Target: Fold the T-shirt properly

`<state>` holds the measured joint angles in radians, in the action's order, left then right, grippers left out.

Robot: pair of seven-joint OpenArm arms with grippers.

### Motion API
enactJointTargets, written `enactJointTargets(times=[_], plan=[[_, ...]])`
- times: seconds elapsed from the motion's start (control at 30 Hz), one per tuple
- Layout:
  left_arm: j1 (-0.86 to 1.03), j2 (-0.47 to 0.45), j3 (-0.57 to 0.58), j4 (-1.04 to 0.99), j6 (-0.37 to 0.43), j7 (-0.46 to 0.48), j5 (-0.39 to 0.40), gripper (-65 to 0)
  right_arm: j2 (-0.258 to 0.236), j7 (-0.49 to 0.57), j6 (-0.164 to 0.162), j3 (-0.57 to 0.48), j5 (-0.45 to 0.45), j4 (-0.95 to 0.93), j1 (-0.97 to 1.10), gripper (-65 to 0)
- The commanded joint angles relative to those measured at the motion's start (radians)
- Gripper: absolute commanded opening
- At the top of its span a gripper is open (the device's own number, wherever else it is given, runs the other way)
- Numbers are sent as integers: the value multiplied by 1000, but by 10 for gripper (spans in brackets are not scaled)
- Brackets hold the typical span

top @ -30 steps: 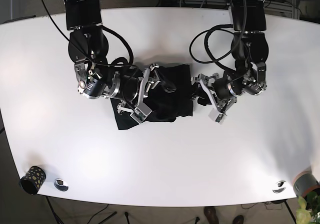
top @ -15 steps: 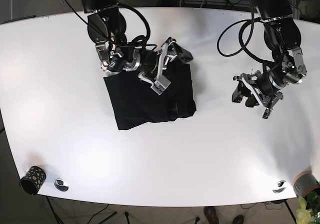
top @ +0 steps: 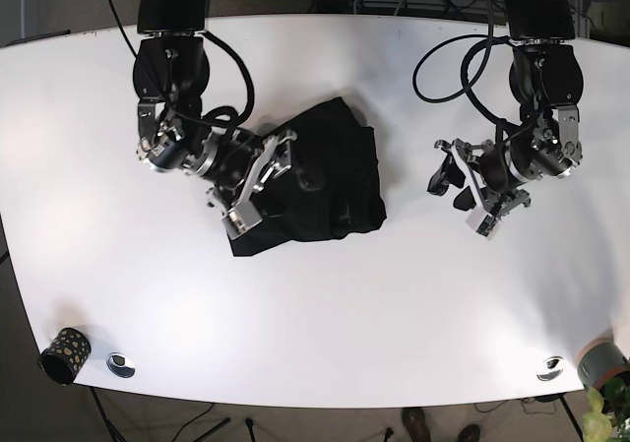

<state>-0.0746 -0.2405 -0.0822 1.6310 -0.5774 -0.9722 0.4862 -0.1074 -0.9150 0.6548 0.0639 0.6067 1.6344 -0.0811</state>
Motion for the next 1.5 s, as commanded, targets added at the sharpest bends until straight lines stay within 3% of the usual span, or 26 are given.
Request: enactJointTargets(times=[0.0,0.13,0.3,0.47,0.6,0.73,0.87,1.13,1.3,1.47], plan=[[-37,36,49,18,-2,28,6,-356,-22,23,6,23,20,-30,-55,-178],[-49,103,140,18,-2,29,-96,-354,-42,23,4,78,20,-139,-133,-203],[-107,227,252,-8,-2,32,-215,-356,-71,23,4,123,20,-357,-257,-342],[-132,320,241,-107,-2,135,-297,-356,-78,70,4,121,20,-530,-320,-430],[-152,332,209,-214,-2,203,-318,-356,-78,190,4,118,8,-629,-319,-442],[-182,306,152,-314,-2,236,-318,-357,-76,257,6,98,-86,-698,-317,-445],[-198,241,129,-397,-3,284,-315,-357,-71,284,12,96,-135,-693,-286,-447],[-241,160,126,-512,-5,356,-314,-357,-71,254,9,96,-118,-575,-266,-447],[-230,160,123,-346,-6,352,-312,-357,-76,138,6,101,-118,-386,-254,-447],[-155,160,129,-128,-6,267,-312,-356,-93,95,4,121,-129,-268,-242,-447]])
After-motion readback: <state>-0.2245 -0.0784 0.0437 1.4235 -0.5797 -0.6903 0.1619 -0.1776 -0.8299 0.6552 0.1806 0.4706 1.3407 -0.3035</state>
